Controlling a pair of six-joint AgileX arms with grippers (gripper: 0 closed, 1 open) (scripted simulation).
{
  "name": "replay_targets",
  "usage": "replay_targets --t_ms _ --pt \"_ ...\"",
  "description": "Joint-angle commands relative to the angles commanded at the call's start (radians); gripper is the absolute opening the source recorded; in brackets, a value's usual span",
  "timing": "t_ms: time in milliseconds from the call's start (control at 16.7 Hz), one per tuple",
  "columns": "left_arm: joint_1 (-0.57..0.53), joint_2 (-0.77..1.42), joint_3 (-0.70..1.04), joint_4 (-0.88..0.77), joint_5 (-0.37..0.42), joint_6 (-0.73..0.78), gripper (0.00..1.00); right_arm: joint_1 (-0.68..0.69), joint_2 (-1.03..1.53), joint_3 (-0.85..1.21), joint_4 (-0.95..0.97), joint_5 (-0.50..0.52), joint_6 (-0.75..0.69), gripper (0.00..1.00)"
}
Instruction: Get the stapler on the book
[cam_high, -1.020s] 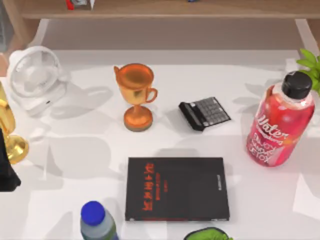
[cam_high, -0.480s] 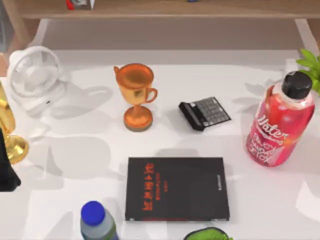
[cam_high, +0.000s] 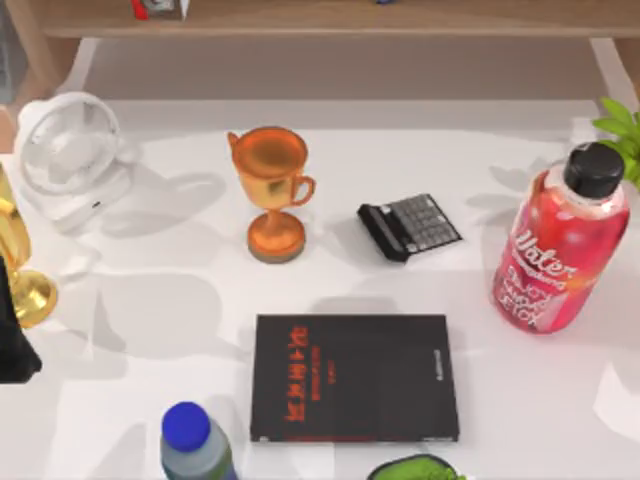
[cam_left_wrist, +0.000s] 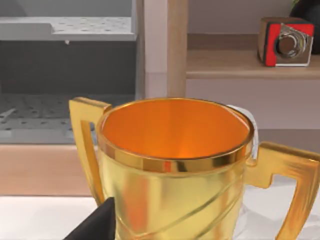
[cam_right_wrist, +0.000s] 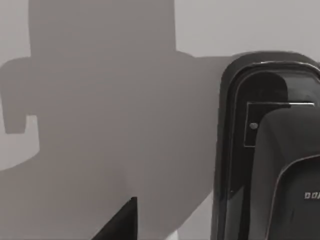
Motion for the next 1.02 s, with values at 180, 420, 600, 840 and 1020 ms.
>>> replay_targets --t_ms 180,420,600,840,1020 --pt "0.000 0.000 0.000 0.000 0.000 0.000 1.00 0.000 0.000 0.000 0.000 0.000 0.000 0.47" --pt "0.000 0.000 0.000 0.000 0.000 0.000 1.00 0.000 0.000 0.000 0.000 0.000 0.000 0.17" --pt "0.000 0.000 0.000 0.000 0.000 0.000 1.00 0.000 0.000 0.000 0.000 0.000 0.000 0.00" --pt "0.000 0.000 0.000 0.000 0.000 0.000 1.00 0.000 0.000 0.000 0.000 0.000 0.000 0.00" --pt "0.000 0.000 0.000 0.000 0.000 0.000 1.00 0.000 0.000 0.000 0.000 0.000 0.000 0.00"
